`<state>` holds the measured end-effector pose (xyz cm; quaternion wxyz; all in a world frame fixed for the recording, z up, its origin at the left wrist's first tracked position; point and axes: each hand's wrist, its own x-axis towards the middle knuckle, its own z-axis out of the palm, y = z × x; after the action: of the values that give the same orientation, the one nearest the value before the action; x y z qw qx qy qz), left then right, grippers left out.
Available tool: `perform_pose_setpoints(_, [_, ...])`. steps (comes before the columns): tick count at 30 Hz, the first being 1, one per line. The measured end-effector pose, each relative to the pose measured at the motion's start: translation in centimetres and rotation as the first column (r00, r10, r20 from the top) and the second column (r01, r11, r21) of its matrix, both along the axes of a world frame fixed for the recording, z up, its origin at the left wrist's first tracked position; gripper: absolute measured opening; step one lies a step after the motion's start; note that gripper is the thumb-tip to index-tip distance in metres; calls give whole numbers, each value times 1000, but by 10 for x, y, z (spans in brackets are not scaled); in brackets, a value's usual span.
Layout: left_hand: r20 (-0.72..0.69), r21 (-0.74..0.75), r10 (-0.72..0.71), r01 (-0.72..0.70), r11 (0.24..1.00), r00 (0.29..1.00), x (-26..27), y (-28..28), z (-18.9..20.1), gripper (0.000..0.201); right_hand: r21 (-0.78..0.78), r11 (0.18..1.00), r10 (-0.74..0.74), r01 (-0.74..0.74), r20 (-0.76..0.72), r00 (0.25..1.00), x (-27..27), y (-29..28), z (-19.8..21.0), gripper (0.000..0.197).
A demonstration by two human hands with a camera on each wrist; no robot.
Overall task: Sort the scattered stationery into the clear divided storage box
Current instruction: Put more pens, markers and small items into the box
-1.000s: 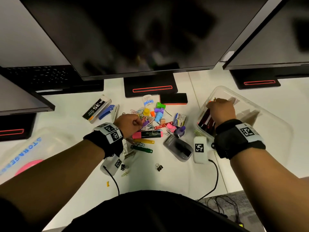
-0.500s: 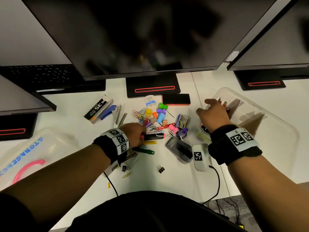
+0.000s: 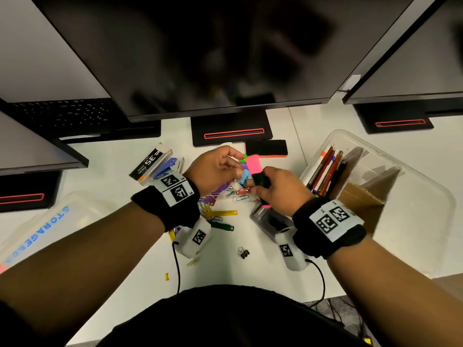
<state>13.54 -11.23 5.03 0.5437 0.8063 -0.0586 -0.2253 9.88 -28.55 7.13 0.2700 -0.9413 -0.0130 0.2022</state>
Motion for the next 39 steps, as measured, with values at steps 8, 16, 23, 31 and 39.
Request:
perform_pose_setpoints(8, [-8,444,-64,61,894,998,1,35,-42,23,113,766,-643,633,118,757,13,-77,18,48])
perform_pose_setpoints(16, [10,514,-53,40,857,999,5,54,-58,21,-112,830,-538,546,95,837,16,-82,0,47])
perform_pose_setpoints(23, [33,497,-58,34,867,998,-1,68,-64,21,-223,883,-380,414,178,908,20,-61,-1,45])
perform_pose_setpoints(31, [22,506,-59,40,862,998,-5,72,-62,25,-217,877,-417,429,99,903,35,-49,3,47])
perform_pose_setpoints(39, [33,527,-76,47,849,997,-5,67,-62,24,-88,854,-507,513,85,858,54,-43,4,42])
